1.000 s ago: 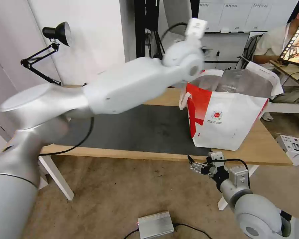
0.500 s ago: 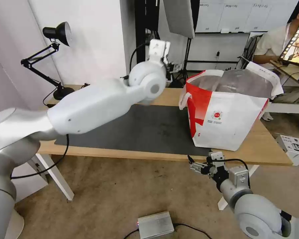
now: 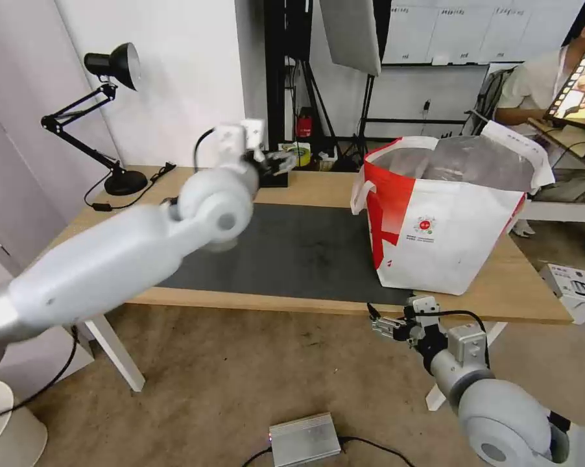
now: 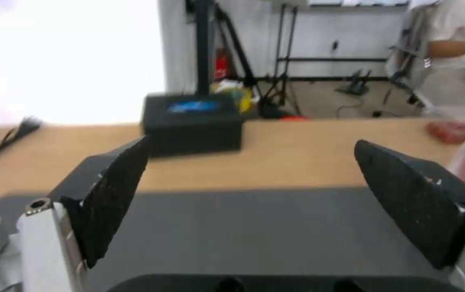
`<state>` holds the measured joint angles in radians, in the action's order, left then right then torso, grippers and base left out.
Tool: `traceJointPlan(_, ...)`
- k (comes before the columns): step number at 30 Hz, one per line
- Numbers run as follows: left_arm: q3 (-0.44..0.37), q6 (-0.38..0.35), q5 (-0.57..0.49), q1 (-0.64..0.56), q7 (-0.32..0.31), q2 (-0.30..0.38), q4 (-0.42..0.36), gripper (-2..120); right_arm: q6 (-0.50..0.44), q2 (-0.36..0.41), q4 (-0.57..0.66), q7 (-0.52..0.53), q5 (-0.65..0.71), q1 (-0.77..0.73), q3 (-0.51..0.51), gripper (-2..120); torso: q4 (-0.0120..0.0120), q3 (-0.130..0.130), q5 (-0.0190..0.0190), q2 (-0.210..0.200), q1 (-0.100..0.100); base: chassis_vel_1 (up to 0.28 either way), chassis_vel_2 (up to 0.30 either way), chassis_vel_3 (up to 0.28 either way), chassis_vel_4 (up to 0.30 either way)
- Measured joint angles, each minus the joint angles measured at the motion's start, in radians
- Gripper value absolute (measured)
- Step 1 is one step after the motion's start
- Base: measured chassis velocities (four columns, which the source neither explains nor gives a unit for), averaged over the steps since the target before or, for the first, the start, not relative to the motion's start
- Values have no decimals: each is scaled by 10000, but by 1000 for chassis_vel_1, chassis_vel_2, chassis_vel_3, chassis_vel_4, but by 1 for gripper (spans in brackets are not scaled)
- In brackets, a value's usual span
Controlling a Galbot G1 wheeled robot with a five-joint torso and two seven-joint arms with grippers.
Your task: Pick up the trash from the table and place it into the takeout bag.
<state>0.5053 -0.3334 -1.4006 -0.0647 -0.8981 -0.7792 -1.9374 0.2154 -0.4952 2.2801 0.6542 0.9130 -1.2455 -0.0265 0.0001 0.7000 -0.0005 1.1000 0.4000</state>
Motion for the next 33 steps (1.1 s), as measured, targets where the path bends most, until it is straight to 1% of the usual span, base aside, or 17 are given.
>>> traceJointPlan(1,-299,26,110,-425,12,189,-162,100,0,-1,0,-2,0,-1,0,100,1,-1,-1,0,-1,0,0,0,0)
traceJointPlan(2,-299,26,110,-425,12,189,-162,100,0,-1,0,-2,0,-1,0,100,1,-1,-1,0,-1,0,0,0,0)
traceJointPlan(4,-901,55,272,-1152,37,498,-486,100,0,0,1,-3,0,0,0,100,1,0,1,0,-1,0,0,0,0)
traceJointPlan(6,-1723,65,445,-2053,78,853,-892,100,0,0,-1,2,0,0,0,100,-1,0,2,0,-1,0,0,0,0)
traceJointPlan(7,-1723,65,445,-2053,78,853,-892,100,0,0,-1,2,0,0,0,100,-1,0,2,0,-1,0,0,0,0)
traceJointPlan(9,-2513,103,697,-3027,226,1166,-1231,100,0,-1,0,-3,0,-1,0,100,-3,-1,5,1,-1,0,0,0,0)
traceJointPlan(11,-3627,254,1100,-4531,478,1584,-1599,100,0,0,0,0,0,0,0,100,1,-1,-1,0,-1,0,0,0,0)
traceJointPlan(12,-3627,254,1100,-4531,478,1584,-1599,100,0,0,0,0,0,0,0,100,1,-1,-1,0,-1,0,0,0,0)
traceJointPlan(14,-4642,303,1381,-5826,741,1808,-1870,100,0,-1,0,-3,0,0,0,100,5,-1,1,0,-2,0,0,0,0)
traceJointPlan(15,-4982,320,1483,-6212,809,1861,-1961,100,0,0,0,-3,0,0,0,100,4,-1,-3,0,-2,0,0,0,0)
traceJointPlan(16,-5442,373,1641,-6775,888,1918,-2093,100,0,-1,0,-2,0,0,0,100,0,-2,3,1,-2,0,0,0,0)
traceJointPlan(17,-5442,373,1641,-6775,888,1918,-2093,100,0,-1,0,-2,0,0,0,100,0,-2,3,1,-2,0,0,0,0)
traceJointPlan(19,-6075,511,1904,-7753,1024,1959,-2345,100,0,0,1,-3,0,-1,0,100,-1,-1,6,0,-1,0,0,0,0)
traceJointPlan(22,-6583,629,2196,-8715,1169,1807,-2630,100,0,-1,0,-2,0,-1,0,100,3,-2,6,1,-3,0,0,0,0)
traceJointPlan(27,-6665,676,2472,-9144,1182,1444,-2716,100,0,0,0,-2,0,-1,0,100,-2,-1,3,1,-2,0,0,0,0)
traceJointPlan(29,-6669,688,2719,-9355,1162,1244,-2732,100,0,0,0,-2,0,0,0,100,-3,0,8,0,0,0,0,0,0)
traceJointPlan(33,-6724,685,3159,-9788,1145,929,-2733,100,0,0,0,-2,0,-1,-1,100,-3,-1,3,0,0,0,0,0,0)
